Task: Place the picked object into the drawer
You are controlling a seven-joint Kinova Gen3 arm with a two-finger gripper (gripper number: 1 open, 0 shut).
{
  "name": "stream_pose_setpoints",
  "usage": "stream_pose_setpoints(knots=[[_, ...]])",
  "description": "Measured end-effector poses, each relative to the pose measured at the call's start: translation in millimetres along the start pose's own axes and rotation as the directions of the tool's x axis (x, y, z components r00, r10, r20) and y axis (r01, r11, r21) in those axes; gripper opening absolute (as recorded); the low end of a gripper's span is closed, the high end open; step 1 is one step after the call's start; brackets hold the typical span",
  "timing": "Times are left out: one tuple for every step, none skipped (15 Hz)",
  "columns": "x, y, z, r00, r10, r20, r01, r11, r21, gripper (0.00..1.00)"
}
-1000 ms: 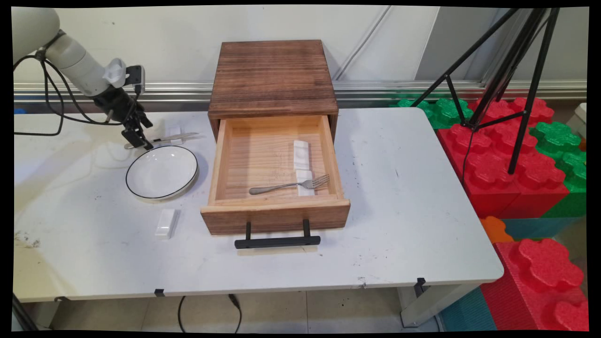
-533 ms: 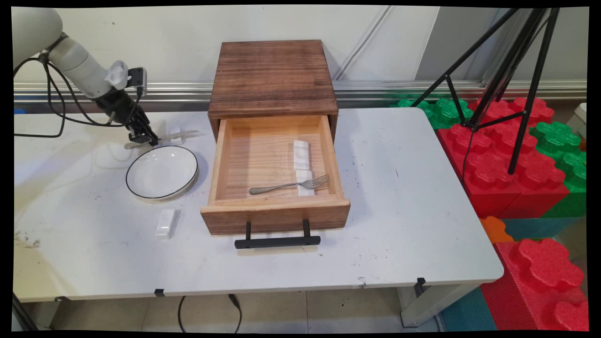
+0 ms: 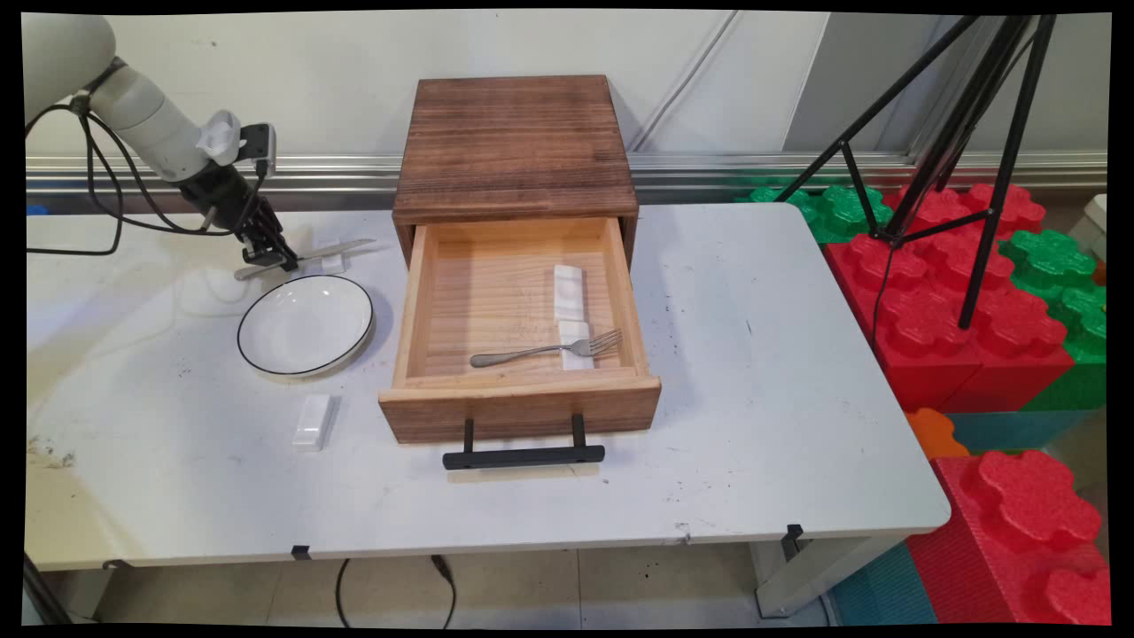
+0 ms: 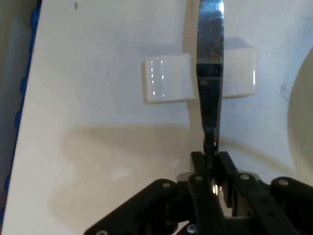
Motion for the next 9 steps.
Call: stream_pose_setpoints(knots=[[0, 0, -2, 1.0, 0.004, -0.002, -0.004, 1.0, 0.0, 0.0], [1, -1, -5, 1.0, 0.01, -0.006, -0.01, 1.0, 0.0, 0.0], [3, -2, -11, 1.0, 0.021, -0.012, -0.02, 1.0, 0.001, 0.0], [4, -2, -17, 0.999, 0.028, -0.019, -0.028, 1.0, 0.001, 0.0], [6, -2, -22, 0.999, 0.035, -0.027, -0.035, 0.999, 0.0, 0.0], [9, -2, -29, 0.998, 0.043, -0.037, -0.043, 0.999, -0.003, 0.0], [12, 0, -37, 0.998, 0.05, -0.049, -0.05, 0.999, -0.004, 0.0], [15, 1, -43, 0.997, 0.054, -0.059, -0.055, 0.998, -0.005, 0.0], [18, 3, -51, 0.996, 0.06, -0.072, -0.06, 0.998, -0.007, 0.0]])
